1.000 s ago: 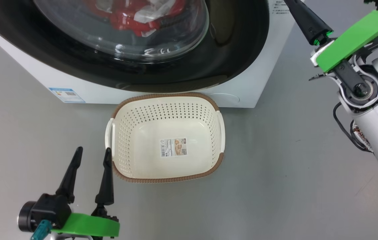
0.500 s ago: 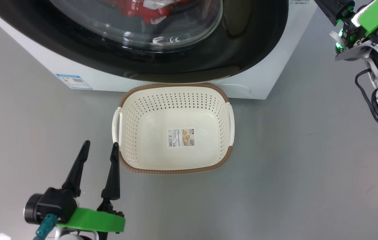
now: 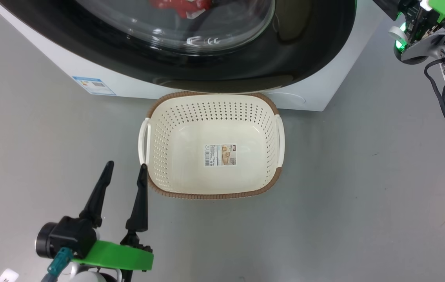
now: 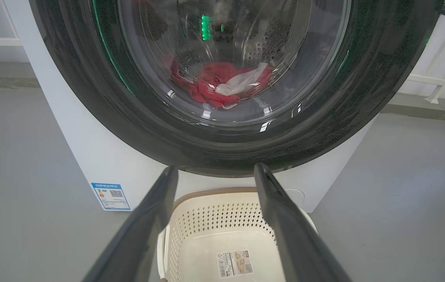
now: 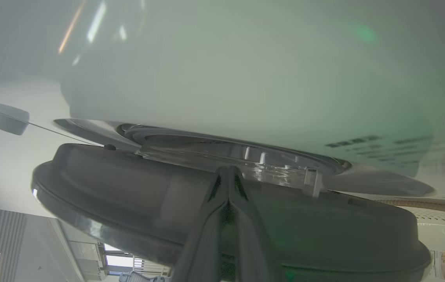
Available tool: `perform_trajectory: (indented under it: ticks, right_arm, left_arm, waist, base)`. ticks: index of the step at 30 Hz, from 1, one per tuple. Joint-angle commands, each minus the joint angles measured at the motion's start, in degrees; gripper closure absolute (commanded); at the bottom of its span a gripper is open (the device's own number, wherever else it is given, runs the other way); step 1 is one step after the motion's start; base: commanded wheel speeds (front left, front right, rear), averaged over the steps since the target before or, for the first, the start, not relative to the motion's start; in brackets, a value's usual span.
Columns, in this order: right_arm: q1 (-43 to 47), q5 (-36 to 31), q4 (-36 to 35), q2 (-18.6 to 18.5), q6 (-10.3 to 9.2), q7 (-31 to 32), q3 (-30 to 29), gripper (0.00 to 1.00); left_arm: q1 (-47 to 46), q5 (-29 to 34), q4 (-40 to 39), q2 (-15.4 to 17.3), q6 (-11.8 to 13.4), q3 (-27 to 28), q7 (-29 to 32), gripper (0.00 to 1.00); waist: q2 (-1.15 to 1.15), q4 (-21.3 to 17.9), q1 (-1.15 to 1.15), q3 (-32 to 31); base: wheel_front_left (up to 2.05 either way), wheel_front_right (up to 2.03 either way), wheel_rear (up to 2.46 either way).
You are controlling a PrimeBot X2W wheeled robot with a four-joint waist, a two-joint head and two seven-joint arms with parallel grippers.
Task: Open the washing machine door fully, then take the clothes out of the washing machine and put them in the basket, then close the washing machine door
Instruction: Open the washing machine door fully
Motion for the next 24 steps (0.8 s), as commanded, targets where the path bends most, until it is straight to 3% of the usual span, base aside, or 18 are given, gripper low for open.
perform_trajectory:
  ticks: [1, 9, 24]
  right_arm:
    - [-0.6, -0.07, -0.95, 1.75, -0.05, 1.36, 0.04, 1.0]
    - [0.57, -0.51, -1.54, 3.43, -0.05, 5.19, -0.93, 1.0]
    - [10.58, -4.11, -8.26, 4.58, -0.05, 10.4, -0.78, 1.0]
  left_arm:
    - [-1.73, -0.43, -0.94, 0.95, 0.55, 1.46, -0.7, 0.0]
    - [-2.28, -1.01, -0.67, 0.95, 0.91, 0.96, -0.7, 0.0]
    - [-0.59, -1.6, 0.1, 0.95, 1.42, -0.16, -0.7, 0.0]
  waist:
    - [0.0, 0.1, 0.0, -0.01]
    - [0.0, -0.05, 0.0, -0.5]
    - [0.0, 0.47, 0.0, -5.01]
  base:
    - [0.0, 0.0, 0.0]
    - [0.0, 0.0, 0.0]
    - [0.0, 0.0, 0.0]
